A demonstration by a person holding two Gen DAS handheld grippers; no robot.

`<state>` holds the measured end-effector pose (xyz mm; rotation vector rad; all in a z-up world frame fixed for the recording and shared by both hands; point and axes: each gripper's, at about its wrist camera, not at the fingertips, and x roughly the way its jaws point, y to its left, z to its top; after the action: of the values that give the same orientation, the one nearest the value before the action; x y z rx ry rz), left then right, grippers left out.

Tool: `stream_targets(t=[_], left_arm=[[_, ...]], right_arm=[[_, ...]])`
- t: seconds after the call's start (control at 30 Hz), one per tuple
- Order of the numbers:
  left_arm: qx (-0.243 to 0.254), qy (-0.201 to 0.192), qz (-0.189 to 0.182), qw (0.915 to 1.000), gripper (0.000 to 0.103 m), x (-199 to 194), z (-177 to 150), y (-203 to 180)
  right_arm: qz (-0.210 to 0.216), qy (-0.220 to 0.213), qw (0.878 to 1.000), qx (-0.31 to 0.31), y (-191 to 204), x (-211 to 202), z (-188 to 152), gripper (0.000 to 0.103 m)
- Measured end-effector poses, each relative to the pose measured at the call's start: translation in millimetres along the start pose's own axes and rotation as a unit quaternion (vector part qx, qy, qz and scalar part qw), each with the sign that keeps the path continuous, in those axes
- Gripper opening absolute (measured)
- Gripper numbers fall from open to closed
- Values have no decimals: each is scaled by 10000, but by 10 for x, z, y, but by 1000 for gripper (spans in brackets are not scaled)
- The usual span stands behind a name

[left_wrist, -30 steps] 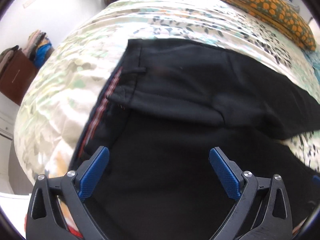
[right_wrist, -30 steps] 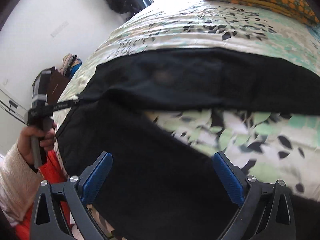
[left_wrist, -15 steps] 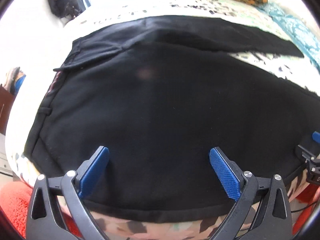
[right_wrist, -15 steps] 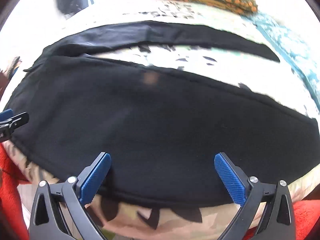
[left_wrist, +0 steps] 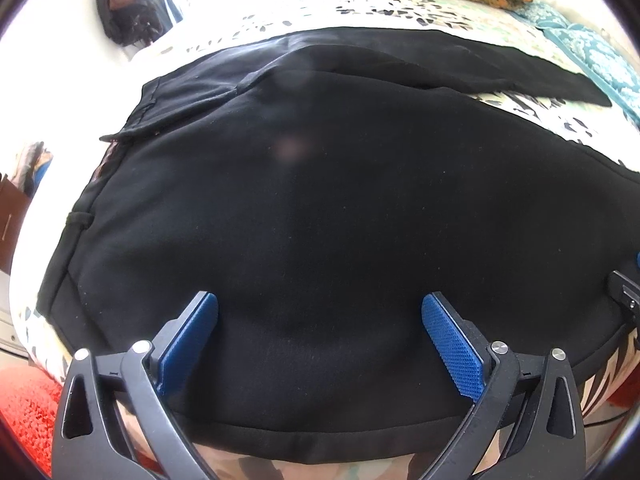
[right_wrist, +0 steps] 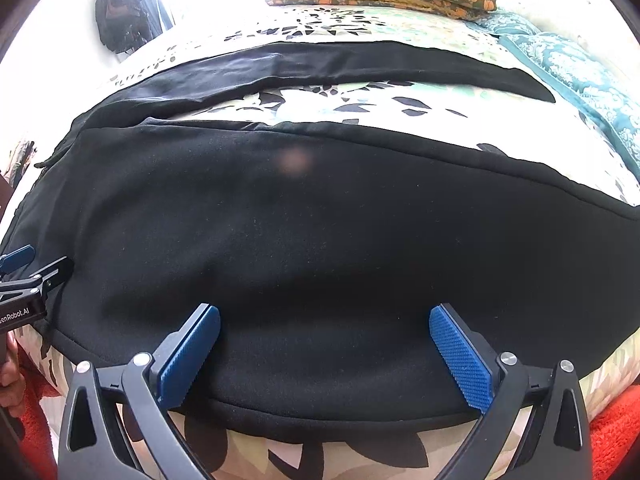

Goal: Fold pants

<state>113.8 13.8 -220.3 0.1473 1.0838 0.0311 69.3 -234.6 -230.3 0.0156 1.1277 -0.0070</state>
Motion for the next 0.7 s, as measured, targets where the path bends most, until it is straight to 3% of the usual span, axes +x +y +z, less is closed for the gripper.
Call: stream_targets(t=[0.13, 0.17, 0.2, 0.3, 0.33, 0.4, 0.47, 0.53, 0.57, 0.7], left_arm=[[62, -46, -57, 10000, 102, -15, -37, 22], [63, -30, -83, 9999, 102, -10, -30, 34], [77, -26, -95, 9999, 102, -17, -29, 36], [90, -41, -77, 9999, 102, 1, -13, 45], [90, -44, -64, 9999, 103, 4, -12, 41], [88, -63, -43, 9999, 103, -27, -42, -1], [92, -78, -35, 9999, 103, -29, -47, -6], [82, -86, -32, 9999, 103, -37, -54, -18], [73, -95, -29, 9999, 103, -40, -58, -21], [-49, -48, -54, 10000, 103, -98, -33, 15]], right_arm=[[209, 268, 9994, -76, -266, -34, 179, 103], [83, 368, 9985, 385, -686, -15, 256, 103], [83, 368, 9985, 385, -686, -15, 256, 103], [237, 363, 9936, 1046, -1523, -25, 400, 103], [125, 391, 9925, 1152, -1807, -29, 445, 103], [-610, 559, 9882, 1291, -2394, -3, 503, 103], [-1059, 554, 9704, 2101, -3074, -30, 438, 103], [-299, -20, 9467, 3206, -3604, -178, 300, 103], [-152, -293, 9386, 3433, -3720, -251, 263, 103], [-611, -769, 9365, 3366, -3552, -495, 229, 103]])
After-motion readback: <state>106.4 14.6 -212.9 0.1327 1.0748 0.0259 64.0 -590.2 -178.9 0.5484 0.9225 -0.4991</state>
